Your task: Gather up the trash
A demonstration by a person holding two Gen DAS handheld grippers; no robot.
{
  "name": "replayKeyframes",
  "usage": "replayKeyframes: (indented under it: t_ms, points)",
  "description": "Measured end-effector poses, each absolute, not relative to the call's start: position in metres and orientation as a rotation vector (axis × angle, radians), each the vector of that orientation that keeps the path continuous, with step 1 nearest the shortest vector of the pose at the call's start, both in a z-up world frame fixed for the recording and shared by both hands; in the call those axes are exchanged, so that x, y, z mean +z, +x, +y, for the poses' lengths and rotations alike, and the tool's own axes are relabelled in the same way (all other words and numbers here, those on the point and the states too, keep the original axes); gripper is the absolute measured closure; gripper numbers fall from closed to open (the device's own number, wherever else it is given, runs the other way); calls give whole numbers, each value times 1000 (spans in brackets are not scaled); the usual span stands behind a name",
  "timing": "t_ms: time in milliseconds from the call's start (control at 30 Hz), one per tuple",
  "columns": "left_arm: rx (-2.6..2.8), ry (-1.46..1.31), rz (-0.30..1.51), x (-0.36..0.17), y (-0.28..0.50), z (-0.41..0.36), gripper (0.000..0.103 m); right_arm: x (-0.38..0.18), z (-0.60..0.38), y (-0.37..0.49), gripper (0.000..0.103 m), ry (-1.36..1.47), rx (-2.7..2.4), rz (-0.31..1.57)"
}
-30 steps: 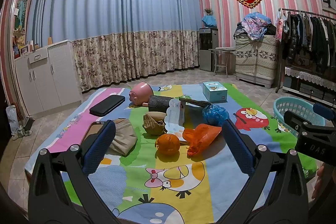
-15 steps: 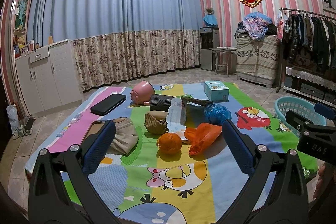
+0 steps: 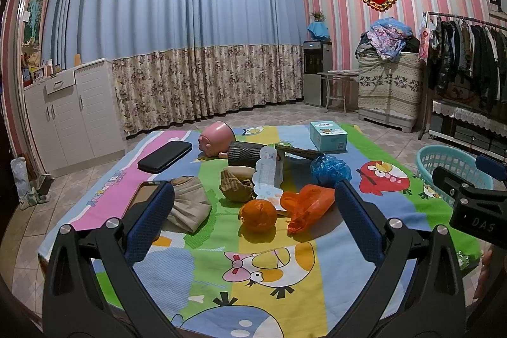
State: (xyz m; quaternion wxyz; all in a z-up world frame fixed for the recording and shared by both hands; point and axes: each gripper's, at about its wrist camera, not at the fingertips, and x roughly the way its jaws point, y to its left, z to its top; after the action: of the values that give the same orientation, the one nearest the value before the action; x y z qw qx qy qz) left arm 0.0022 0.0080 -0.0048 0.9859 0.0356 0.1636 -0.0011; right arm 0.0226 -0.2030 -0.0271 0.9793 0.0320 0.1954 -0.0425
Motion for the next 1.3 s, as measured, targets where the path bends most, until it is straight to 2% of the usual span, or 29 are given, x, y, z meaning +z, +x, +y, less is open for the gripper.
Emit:
replayKeyframes:
  t_ms: [1300]
  points:
    - [8,74,355,-12,7,19,5,-33,-203,23,4,48,-91,409]
